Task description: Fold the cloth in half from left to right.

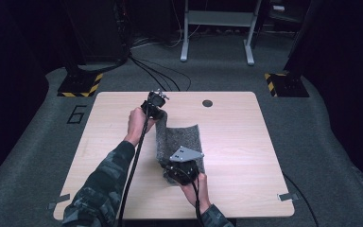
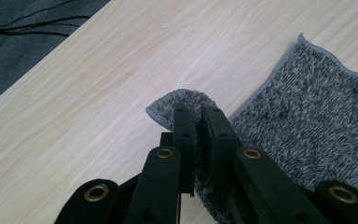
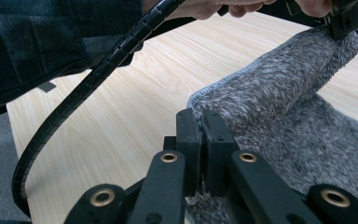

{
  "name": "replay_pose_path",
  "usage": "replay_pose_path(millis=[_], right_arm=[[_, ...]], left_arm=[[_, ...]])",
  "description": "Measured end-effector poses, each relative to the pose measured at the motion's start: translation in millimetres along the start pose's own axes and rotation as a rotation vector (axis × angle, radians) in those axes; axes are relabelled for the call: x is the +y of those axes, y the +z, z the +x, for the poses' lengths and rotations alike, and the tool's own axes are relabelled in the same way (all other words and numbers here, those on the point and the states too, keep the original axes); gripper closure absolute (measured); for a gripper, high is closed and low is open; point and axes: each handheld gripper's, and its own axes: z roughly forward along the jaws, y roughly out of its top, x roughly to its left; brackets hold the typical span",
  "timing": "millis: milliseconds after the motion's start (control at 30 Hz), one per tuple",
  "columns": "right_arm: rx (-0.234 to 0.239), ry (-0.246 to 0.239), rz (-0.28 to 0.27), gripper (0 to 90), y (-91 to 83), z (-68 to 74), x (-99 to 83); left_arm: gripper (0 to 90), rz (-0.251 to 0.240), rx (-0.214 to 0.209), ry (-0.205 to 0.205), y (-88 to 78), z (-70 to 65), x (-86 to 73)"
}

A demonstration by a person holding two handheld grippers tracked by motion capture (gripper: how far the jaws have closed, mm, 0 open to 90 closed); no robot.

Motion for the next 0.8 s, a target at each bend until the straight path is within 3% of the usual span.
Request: replay_pose_path(millis=[367,567,800], right_arm=[[-0.042,0.043,0.038,87.3,-9.0,-12.3,-19.8],[-0.073,0.075,0.059,87.2,-17.9,-22.9,-34.9],[-0.106,0.088,0.087,87.1,-24.4,-31.5,-49.9]], left_arm=[[84.7,0.039,-0.021,0.036,20.8,-20.1,14.7],[85.4,0.011,-0.047,0.027,31.4,-33.3,20.4],[85.4,0.006,-0.048,0.065,41.4,-51.4,29.8]])
